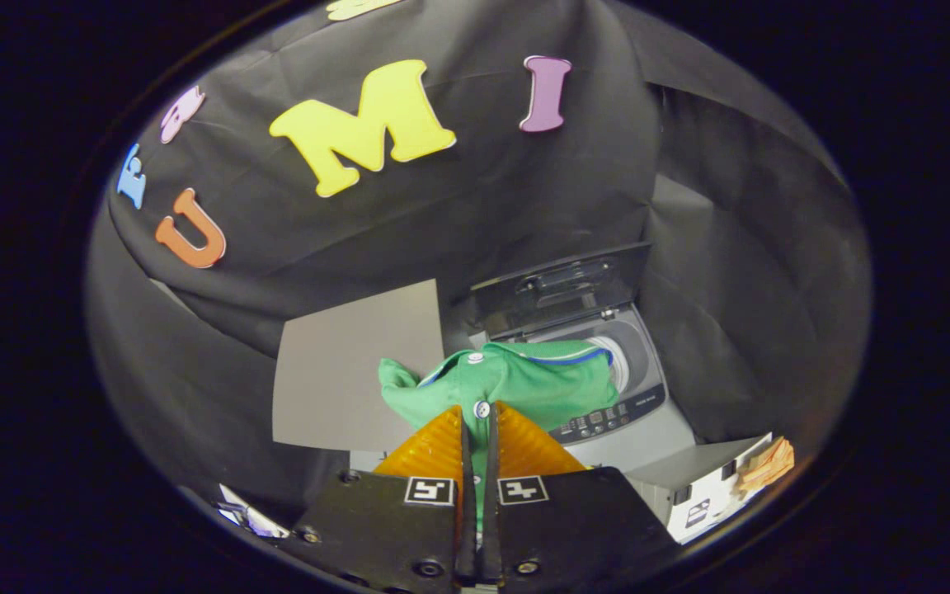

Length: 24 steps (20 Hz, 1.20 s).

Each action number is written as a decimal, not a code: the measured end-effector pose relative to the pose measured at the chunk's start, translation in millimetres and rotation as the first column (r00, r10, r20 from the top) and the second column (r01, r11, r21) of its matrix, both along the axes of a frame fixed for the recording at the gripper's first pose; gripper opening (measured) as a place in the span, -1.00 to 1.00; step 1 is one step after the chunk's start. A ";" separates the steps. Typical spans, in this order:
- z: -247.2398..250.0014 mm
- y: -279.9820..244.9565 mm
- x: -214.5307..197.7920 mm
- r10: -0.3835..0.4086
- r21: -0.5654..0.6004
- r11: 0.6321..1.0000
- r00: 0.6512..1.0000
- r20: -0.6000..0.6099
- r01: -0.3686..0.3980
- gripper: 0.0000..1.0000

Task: Put the clothes into the washing machine and then close the washing machine lid.

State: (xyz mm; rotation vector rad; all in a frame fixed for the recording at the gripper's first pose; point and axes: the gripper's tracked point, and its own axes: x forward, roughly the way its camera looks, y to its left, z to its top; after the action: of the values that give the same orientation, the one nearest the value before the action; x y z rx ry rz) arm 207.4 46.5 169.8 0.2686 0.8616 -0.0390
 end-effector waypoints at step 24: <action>-32.5 -157.9 68.5 0.071 0.054 0.996 0.996 0.046 -0.074 -0.87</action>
State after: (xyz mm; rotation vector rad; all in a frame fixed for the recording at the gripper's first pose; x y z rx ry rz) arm 275.9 -111.5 137.3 0.2897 0.8285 0.0586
